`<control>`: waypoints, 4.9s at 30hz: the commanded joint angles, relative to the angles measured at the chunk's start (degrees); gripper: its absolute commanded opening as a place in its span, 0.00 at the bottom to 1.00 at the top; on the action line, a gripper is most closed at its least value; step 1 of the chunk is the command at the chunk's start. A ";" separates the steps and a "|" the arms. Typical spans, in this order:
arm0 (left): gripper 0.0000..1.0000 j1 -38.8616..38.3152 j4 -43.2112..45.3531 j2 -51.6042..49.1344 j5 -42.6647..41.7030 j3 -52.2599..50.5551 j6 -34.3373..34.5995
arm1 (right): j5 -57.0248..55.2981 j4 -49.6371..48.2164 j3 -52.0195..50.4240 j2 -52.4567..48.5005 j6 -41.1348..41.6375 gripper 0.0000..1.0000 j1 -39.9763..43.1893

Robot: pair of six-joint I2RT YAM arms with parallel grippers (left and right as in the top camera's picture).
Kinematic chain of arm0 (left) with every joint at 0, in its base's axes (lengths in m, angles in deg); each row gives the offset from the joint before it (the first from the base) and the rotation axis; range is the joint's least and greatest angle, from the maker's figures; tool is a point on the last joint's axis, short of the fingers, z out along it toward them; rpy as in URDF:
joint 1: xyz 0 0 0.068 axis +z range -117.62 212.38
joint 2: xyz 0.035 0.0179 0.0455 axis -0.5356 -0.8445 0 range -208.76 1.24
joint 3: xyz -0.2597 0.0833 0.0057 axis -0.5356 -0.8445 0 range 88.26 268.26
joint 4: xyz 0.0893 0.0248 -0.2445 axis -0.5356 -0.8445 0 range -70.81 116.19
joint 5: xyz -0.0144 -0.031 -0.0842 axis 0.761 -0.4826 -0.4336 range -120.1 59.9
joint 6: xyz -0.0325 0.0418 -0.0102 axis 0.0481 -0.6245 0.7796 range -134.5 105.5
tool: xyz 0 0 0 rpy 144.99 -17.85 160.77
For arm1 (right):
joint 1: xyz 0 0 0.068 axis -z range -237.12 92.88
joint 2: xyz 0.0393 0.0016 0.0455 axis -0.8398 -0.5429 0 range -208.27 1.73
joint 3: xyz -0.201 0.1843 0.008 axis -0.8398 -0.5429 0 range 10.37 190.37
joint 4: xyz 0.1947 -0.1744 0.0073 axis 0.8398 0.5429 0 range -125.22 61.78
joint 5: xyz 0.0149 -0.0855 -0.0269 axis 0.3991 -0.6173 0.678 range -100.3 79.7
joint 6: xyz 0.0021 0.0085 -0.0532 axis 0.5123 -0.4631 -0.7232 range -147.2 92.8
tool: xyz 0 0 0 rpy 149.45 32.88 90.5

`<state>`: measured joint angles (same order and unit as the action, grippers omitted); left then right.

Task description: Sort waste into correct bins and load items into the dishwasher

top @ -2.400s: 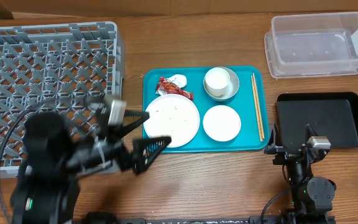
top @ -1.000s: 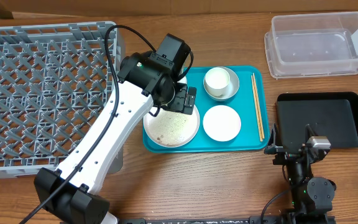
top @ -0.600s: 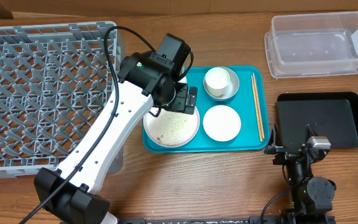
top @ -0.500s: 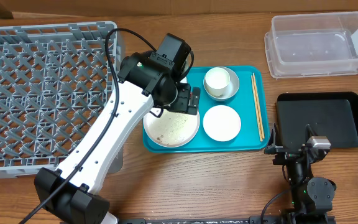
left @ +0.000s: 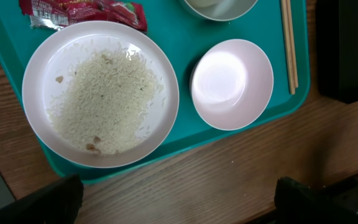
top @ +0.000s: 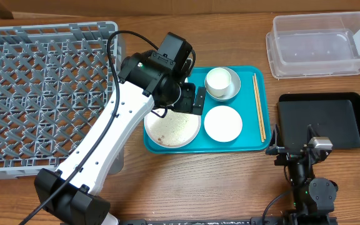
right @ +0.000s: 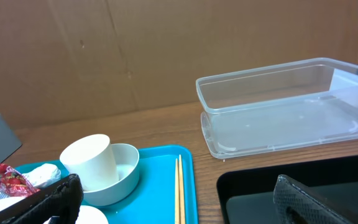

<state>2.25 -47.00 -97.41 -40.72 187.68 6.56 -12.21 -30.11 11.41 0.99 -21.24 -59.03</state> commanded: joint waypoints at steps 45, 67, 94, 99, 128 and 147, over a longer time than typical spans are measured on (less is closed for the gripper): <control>1.00 38.12 -9.27 -0.24 23.96 0.37 8.72 | 41.97 -19.43 -0.59 0.57 38.12 1.00 0.00; 1.00 46.18 -8.63 -0.24 24.52 0.37 9.18 | 32.35 1.29 47.47 -26.53 28.30 1.00 0.02; 1.00 46.18 -8.63 -0.24 24.52 0.37 9.18 | 10.40 42.84 104.67 -111.73 -4.92 0.89 -35.06; 1.00 46.18 -8.63 -0.24 24.52 0.37 9.18 | 10.99 40.92 104.67 -119.05 -5.01 0.82 -35.50; 1.00 46.18 -8.63 -0.24 24.52 0.37 9.18 | 2.78 31.71 104.37 -130.86 -14.99 0.63 -34.67; 1.00 46.18 -8.63 -0.24 24.52 0.37 9.18 | -8.61 29.77 104.48 -118.31 -7.17 0.04 -32.41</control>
<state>48.61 -55.63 -97.41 -16.76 187.68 14.56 -16.17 0.27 114.62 -123.88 -30.86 -93.41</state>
